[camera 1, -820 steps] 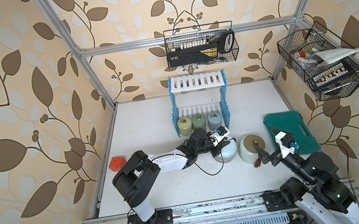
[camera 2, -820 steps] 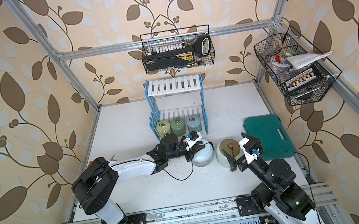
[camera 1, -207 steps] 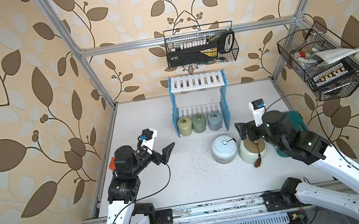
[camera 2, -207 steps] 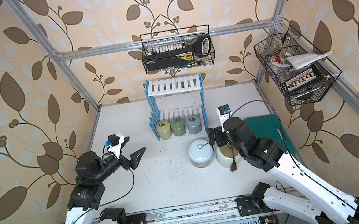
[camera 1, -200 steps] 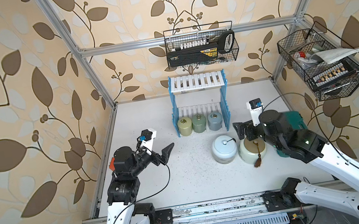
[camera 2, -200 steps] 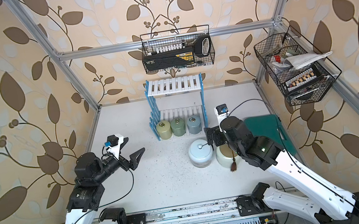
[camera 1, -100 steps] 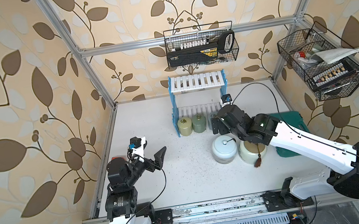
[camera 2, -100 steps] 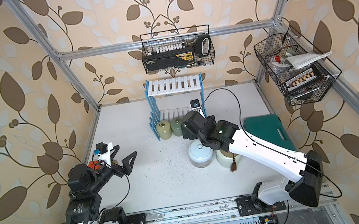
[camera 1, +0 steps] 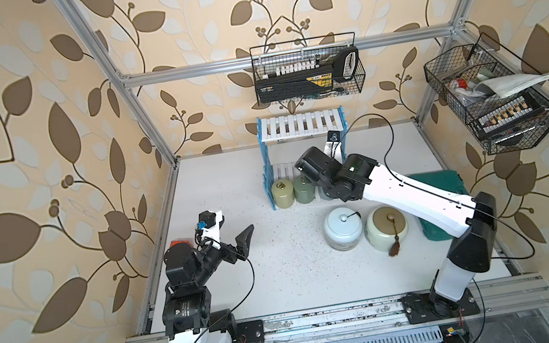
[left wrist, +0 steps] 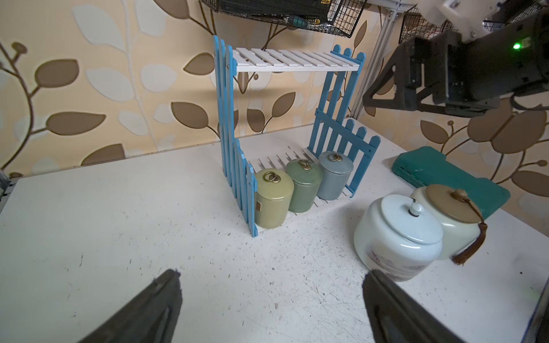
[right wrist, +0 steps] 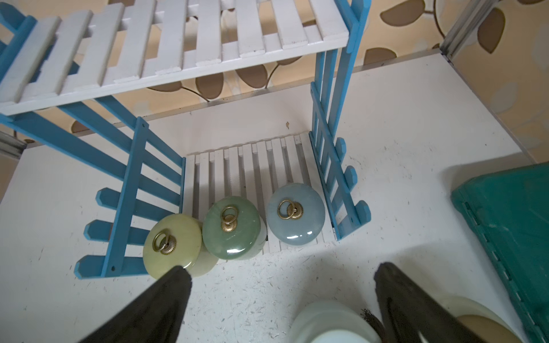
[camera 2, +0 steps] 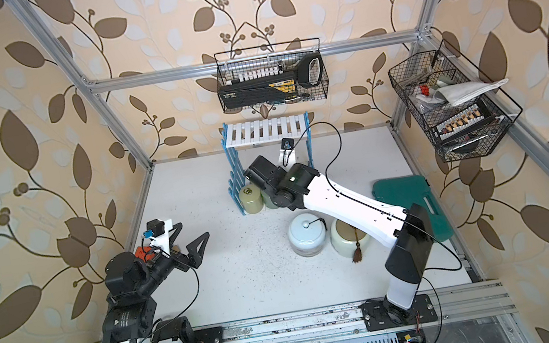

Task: Remove the tea canisters from the shelf
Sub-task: Pick up the tea canister from the shelf.

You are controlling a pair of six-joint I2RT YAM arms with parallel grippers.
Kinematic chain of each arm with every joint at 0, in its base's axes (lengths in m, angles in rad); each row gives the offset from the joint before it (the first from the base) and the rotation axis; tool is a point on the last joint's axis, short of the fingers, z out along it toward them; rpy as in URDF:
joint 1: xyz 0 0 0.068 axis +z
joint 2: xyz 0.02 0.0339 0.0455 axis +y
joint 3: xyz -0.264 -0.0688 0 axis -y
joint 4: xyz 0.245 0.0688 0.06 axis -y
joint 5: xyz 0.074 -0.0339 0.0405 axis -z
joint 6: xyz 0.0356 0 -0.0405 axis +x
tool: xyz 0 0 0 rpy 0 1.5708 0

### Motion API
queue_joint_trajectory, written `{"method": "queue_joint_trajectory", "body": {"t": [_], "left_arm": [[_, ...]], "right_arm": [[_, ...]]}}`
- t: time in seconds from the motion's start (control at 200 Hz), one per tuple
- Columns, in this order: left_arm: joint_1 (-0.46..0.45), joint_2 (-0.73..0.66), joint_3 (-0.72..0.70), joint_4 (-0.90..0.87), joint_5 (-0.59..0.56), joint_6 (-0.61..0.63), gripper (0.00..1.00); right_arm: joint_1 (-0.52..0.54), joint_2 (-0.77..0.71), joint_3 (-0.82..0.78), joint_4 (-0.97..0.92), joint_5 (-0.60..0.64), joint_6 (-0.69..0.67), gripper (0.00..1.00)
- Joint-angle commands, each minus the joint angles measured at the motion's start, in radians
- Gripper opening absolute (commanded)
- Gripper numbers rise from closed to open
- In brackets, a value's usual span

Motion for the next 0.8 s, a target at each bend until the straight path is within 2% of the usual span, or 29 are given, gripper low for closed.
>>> {"method": "queue_joint_trajectory", "body": {"t": [0.0, 0.11, 0.385, 0.795], "left_arm": [[0.004, -0.009, -0.006, 0.048, 0.011, 0.017, 0.99], [0.011, -0.006, 0.006, 0.032, 0.022, 0.002, 0.99], [0.004, -0.005, 0.013, 0.015, 0.027, 0.006, 0.99], [-0.005, -0.008, -0.006, 0.053, 0.016, 0.009, 0.99]], "right_arm": [[-0.019, 0.090, 0.104, -0.185, 0.037, 0.185, 0.99], [-0.041, 0.161, 0.169, -0.249, 0.000, 0.294, 0.99], [-0.103, 0.257, 0.194, -0.225, -0.087, 0.437, 0.99], [-0.158, 0.429, 0.339, -0.276, -0.130, 0.507, 0.99]]}}
